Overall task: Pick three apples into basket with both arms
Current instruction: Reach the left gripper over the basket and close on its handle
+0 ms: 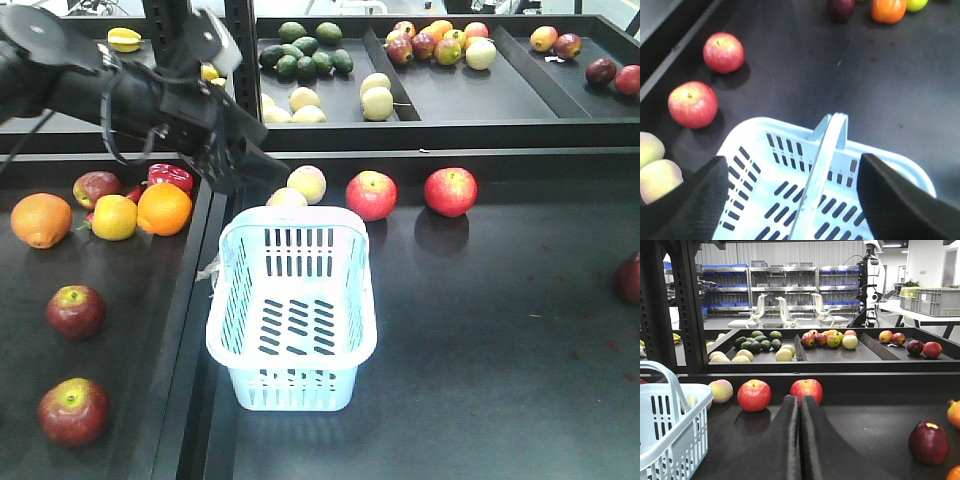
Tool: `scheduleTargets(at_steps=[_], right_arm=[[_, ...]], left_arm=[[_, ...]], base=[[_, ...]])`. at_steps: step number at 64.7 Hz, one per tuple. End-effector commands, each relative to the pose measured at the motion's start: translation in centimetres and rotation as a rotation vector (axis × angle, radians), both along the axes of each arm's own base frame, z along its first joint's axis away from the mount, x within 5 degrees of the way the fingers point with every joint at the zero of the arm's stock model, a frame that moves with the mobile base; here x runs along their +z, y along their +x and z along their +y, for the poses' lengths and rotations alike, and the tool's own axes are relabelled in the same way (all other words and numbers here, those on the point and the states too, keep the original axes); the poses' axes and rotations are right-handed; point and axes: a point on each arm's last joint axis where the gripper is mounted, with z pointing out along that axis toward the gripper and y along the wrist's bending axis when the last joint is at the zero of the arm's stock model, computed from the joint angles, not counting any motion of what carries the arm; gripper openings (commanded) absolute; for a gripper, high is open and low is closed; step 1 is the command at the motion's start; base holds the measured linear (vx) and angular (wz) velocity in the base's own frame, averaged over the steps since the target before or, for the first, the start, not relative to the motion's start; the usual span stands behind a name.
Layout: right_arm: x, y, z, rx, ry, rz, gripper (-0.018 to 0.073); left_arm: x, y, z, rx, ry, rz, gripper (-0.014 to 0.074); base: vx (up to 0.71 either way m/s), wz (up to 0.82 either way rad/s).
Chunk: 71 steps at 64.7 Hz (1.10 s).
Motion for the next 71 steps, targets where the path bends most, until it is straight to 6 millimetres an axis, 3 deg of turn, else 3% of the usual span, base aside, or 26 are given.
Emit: scheduleTargets(at_steps=[1, 21, 46, 71], right_arm=[[0.2, -0.1, 0.0, -0.002, -0.006, -0.069, -0.0005], [0.2, -0.1, 0.0, -0.002, -0.006, -0.069, -0.0005], [0.2, -0.1, 0.0, -0.002, -0.006, -0.069, -0.0005], [0.2, -0.1, 0.0, -0.002, -0.006, -0.069, -0.0005]], left_arm=[[2.6, -0.7, -0.5, -0.006, -0.049, -0.065, 0.0523], [0.4, -0.2, -1.1, -0.045, 0.015, -0.016, 0.0523], [-0.1, 0.0, -1.1, -0.047, 0.041, -0.017, 0.0523], [-3.2, 1.5, -1.4, -0.051, 0.071, 0.028, 0.0523]], base=[[0.00, 0.00], [0.00, 0.00], [0.00, 0.00], [0.00, 0.00]])
